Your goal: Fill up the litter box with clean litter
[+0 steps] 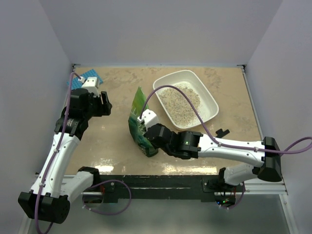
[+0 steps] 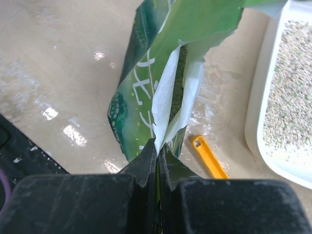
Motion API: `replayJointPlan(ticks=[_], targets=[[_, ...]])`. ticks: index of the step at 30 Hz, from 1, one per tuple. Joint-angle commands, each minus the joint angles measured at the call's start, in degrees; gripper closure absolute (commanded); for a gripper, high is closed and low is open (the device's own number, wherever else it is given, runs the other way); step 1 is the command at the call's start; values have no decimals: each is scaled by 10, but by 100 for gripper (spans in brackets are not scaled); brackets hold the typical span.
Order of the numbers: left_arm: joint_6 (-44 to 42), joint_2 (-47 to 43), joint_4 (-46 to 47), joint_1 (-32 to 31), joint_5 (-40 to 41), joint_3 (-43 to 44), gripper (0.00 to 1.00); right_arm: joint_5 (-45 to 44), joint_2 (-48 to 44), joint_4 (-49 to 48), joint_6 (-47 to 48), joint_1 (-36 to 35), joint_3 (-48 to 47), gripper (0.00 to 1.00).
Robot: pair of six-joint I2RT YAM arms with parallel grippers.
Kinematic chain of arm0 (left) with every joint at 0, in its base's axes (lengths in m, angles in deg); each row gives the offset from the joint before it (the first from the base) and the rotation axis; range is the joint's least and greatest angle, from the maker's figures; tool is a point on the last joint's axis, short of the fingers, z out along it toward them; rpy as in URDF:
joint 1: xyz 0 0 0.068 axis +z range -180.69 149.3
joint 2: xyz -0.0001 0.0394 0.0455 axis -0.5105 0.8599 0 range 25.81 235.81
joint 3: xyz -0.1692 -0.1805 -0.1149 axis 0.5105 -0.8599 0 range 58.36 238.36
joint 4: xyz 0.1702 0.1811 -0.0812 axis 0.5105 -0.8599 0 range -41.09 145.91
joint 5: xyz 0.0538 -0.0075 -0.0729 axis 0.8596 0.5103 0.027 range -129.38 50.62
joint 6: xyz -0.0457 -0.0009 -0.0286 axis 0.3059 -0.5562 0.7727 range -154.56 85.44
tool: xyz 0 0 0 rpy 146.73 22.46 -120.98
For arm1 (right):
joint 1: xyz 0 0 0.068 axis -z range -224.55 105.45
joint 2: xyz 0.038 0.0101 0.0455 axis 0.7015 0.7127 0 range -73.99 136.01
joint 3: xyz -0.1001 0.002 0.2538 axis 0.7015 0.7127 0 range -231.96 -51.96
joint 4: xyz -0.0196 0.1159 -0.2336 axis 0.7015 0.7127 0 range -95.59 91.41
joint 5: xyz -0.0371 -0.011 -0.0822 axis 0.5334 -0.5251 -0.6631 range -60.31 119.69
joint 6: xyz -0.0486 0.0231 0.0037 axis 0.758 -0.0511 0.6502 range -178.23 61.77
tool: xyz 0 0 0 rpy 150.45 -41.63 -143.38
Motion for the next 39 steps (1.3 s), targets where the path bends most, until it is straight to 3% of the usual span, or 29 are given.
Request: replayJointPlan(ticks=[1, 2, 3, 5, 11, 13, 16, 17, 20, 39], targets=[[-9, -10, 13, -1, 11, -5, 36, -127, -1, -14, -32, 4, -41, 100], [-9, -10, 14, -1, 10, -5, 36, -115, 2, -8, -37, 4, -45, 99], [-9, -9, 13, -1, 10, -5, 36, -108, 2, -5, -39, 4, -49, 78], [-9, -8, 14, -1, 10, -5, 36, -80, -4, 0, -42, 4, -61, 65], [-9, -10, 15, -1, 9, -9, 36, -40, -29, 33, -51, 4, -128, 46], [-9, -11, 16, -1, 8, -11, 36, -41, -34, 55, -53, 4, -155, 45], [-9, -11, 16, -2, 8, -11, 36, -30, -34, 77, -57, 4, -182, 58], [-9, -10, 16, -1, 8, -12, 36, -30, -33, 81, -58, 3, -186, 73], [-10, -9, 17, -2, 9, -10, 36, -27, -21, 99, -67, 4, -197, 100], [-9, -14, 14, -3, 7, -11, 35, -20, 19, 68, -94, 8, -125, 100]])
